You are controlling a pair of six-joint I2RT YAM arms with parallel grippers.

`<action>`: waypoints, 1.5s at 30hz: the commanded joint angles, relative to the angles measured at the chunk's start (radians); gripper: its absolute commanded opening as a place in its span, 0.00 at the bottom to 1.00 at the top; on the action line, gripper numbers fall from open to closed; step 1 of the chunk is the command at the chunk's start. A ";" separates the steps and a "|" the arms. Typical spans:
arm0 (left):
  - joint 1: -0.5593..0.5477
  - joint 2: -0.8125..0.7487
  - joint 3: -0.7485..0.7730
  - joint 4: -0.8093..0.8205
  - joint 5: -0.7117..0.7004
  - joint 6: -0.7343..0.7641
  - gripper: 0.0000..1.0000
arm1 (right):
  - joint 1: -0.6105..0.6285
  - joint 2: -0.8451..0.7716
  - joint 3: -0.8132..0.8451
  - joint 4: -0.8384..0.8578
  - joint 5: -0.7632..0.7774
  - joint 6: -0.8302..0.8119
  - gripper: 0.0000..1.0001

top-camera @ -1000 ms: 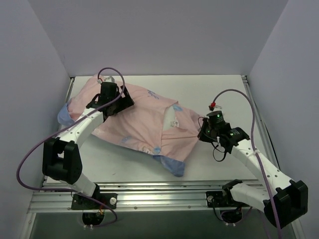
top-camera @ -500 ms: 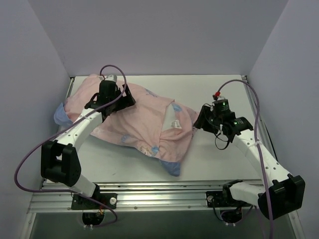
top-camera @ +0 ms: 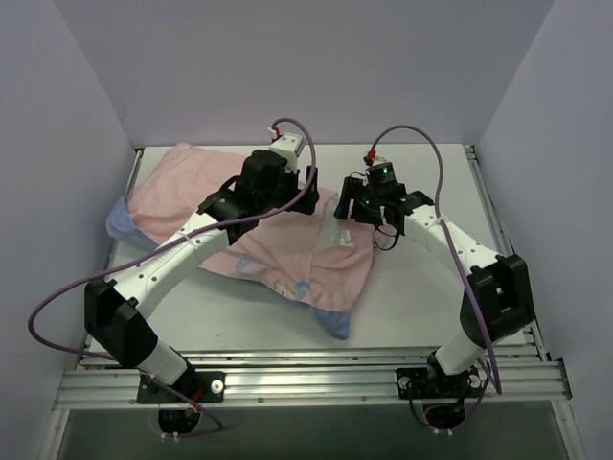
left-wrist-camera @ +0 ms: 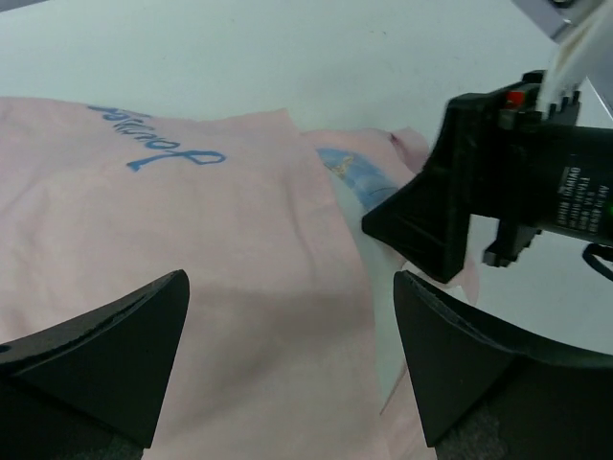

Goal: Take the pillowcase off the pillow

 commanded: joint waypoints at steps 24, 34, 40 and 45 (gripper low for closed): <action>0.001 0.066 -0.352 0.039 -0.090 -0.172 0.89 | -0.243 0.231 -0.158 0.203 -0.065 -0.011 0.00; -0.066 0.027 -0.111 0.144 0.041 0.131 0.94 | -0.209 0.192 -0.230 0.374 -0.343 -0.028 0.00; -0.117 0.151 0.080 0.106 0.054 0.380 0.94 | -0.210 0.175 -0.238 0.367 -0.340 -0.042 0.00; -0.154 0.253 0.174 0.070 0.108 0.498 0.93 | -0.210 0.171 -0.242 0.371 -0.337 -0.040 0.00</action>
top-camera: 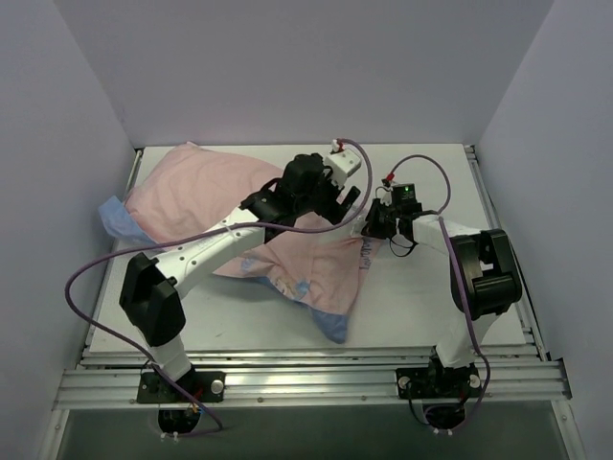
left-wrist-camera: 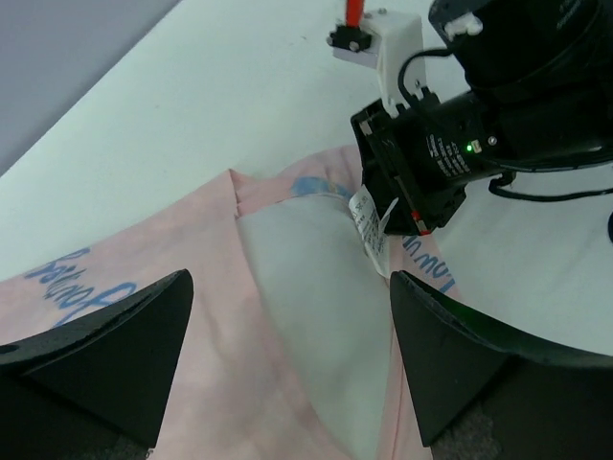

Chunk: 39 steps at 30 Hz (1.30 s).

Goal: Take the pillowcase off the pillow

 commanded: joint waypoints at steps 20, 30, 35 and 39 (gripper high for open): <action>-0.062 0.388 0.113 -0.108 -0.232 0.106 0.76 | 0.059 -0.065 -0.052 -0.013 0.066 -0.050 0.00; -0.016 0.355 0.039 -0.089 -0.164 -0.029 0.02 | 0.059 -0.091 -0.157 0.066 0.080 0.007 0.00; 0.012 0.264 0.015 -0.071 -0.091 -0.100 0.02 | 0.030 -0.118 -0.195 0.089 0.090 0.049 0.00; 0.061 0.117 -0.039 -0.039 0.052 -0.138 0.02 | -0.019 -0.132 -0.206 0.106 0.067 0.079 0.00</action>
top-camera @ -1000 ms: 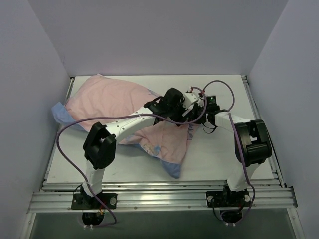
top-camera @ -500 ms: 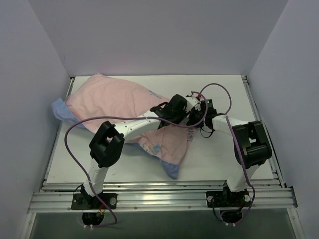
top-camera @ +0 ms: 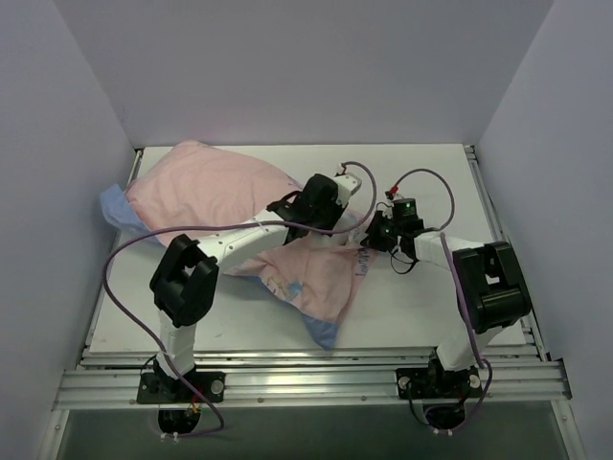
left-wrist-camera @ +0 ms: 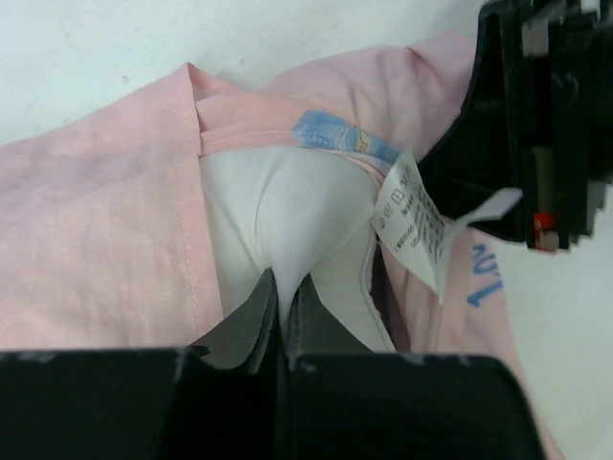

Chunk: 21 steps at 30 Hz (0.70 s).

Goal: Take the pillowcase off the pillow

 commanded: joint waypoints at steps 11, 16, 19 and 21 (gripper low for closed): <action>0.158 -0.321 -0.112 0.159 0.290 -0.246 0.02 | -0.001 -0.013 0.070 -0.085 -0.062 -0.017 0.00; 0.164 -0.316 -0.037 0.316 0.423 -0.331 0.02 | 0.084 0.005 0.079 -0.138 0.033 -0.016 0.00; 0.176 -0.337 0.014 0.230 0.475 -0.316 0.02 | -0.003 -0.018 0.021 -0.081 0.000 0.042 0.00; 0.192 -0.369 0.017 0.151 0.497 -0.280 0.02 | -0.075 -0.039 -0.015 -0.076 -0.023 0.044 0.00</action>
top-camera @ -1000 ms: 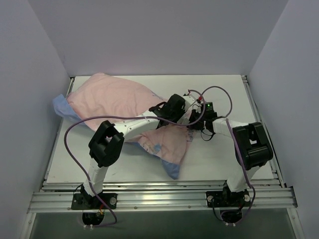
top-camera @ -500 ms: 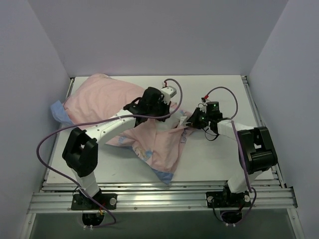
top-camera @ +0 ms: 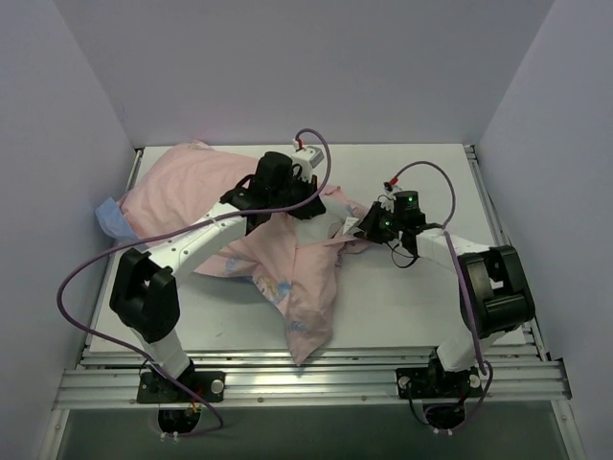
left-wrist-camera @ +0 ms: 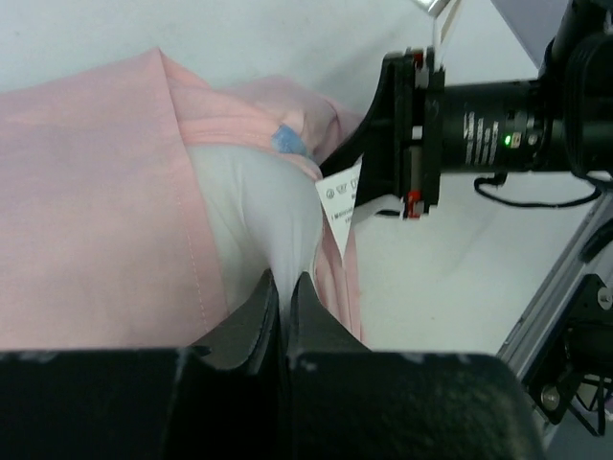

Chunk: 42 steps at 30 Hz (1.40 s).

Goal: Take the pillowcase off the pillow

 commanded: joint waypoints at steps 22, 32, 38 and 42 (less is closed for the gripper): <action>0.175 -0.322 -0.111 0.171 0.295 -0.075 0.02 | -0.183 -0.074 0.075 -0.278 0.049 -0.112 0.07; 0.085 0.021 0.091 0.183 0.114 -0.115 0.02 | 0.084 -0.305 0.214 -0.445 0.268 -0.174 0.48; 0.083 0.092 0.147 0.159 0.083 -0.099 0.02 | 0.264 -0.374 0.242 -0.442 0.281 -0.246 0.58; 0.080 0.121 0.177 0.128 0.097 -0.093 0.02 | 0.334 -0.316 0.253 -0.442 0.307 -0.269 0.62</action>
